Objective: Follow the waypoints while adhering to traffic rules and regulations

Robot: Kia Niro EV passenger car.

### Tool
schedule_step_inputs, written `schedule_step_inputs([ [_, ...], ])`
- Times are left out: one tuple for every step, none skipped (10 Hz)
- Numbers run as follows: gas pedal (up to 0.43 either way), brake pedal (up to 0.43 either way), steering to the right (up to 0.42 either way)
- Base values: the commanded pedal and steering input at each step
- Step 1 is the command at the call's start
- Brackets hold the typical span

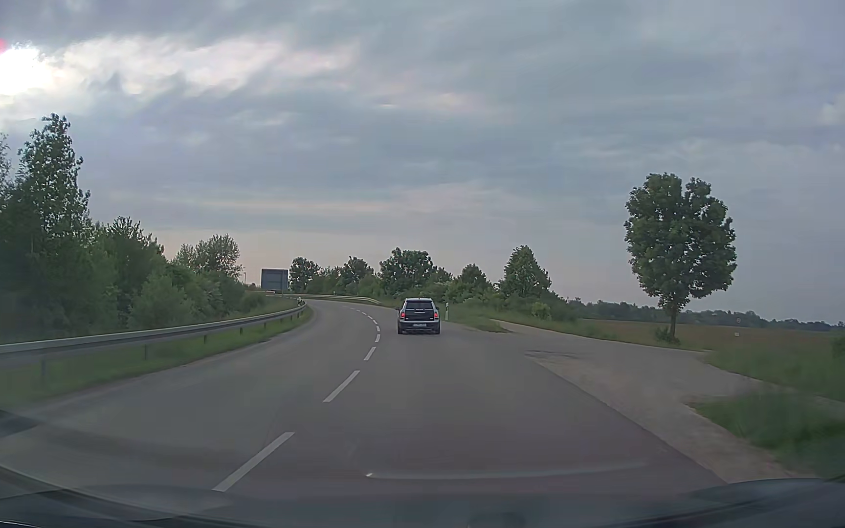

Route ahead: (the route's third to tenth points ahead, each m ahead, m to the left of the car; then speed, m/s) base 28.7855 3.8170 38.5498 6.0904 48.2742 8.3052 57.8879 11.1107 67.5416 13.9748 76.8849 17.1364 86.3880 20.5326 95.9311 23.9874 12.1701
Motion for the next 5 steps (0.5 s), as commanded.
schedule_step_inputs([
  [0.228,0.0,-0.011],
  [0.228,0.0,-0.014],
  [0.228,0.0,-0.019],
  [0.228,0.0,-0.024],
  [0.228,0.0,-0.025],
])
